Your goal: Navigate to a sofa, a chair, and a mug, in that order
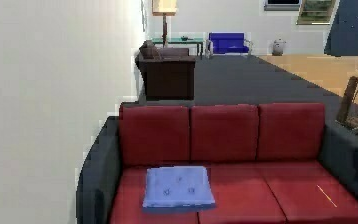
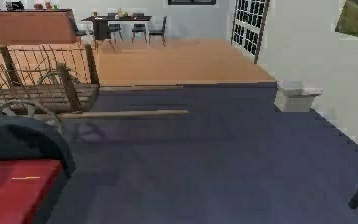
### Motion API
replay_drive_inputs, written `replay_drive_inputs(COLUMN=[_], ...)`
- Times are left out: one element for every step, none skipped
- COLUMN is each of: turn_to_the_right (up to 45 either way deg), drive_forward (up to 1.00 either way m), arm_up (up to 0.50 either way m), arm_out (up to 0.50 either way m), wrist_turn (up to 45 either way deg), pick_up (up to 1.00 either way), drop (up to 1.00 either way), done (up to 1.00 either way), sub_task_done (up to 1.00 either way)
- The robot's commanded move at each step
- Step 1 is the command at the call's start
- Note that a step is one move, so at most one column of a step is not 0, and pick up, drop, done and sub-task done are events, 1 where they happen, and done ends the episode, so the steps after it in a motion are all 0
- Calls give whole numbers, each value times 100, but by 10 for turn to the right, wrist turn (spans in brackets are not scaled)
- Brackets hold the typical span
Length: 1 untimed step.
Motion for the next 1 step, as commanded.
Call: replay_drive_inputs(turn_to_the_right=[450], drive_forward=[0], arm_up=[0], arm_out=[0], wrist_turn=[0], pick_up=[0], drop=[0], done=[0], sub_task_done=[0])
